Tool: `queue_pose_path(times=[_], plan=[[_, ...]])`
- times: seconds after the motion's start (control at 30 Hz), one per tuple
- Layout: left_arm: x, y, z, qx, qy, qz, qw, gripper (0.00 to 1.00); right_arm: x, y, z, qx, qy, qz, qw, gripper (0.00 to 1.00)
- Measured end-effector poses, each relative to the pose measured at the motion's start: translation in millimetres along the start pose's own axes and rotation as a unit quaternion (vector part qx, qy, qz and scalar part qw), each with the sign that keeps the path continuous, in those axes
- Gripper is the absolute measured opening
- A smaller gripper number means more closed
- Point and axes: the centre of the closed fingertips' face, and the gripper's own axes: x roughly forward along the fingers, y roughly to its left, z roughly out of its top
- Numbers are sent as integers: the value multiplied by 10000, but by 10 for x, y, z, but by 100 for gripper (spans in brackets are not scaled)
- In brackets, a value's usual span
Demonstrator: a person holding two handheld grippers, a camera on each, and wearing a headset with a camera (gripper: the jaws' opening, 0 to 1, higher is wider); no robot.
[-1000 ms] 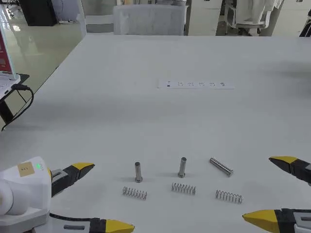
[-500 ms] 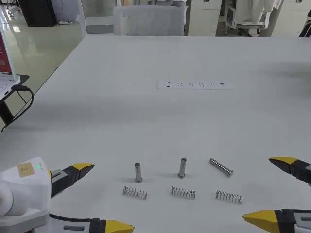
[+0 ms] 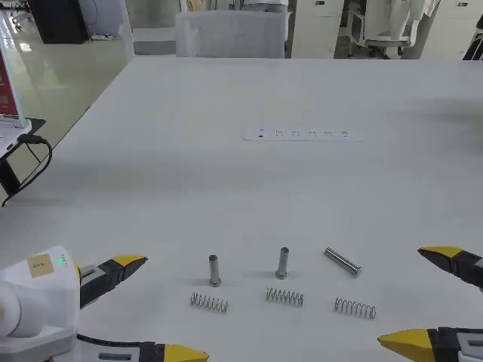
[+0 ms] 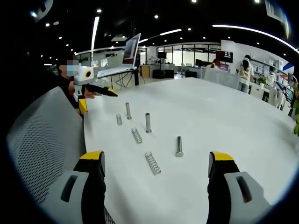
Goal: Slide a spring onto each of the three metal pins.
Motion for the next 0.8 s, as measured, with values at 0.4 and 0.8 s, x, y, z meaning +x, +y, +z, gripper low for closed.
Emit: queue_pose_path(times=[0.4,0.8], plan=[[0,-3,5,0,-12,-7,10000,98,-3,12,4,-12,21,-6,10000,92],[9,-4,0,-11,-14,-8,10000,97,0,7,-16,11,31,-18,10000,91]])
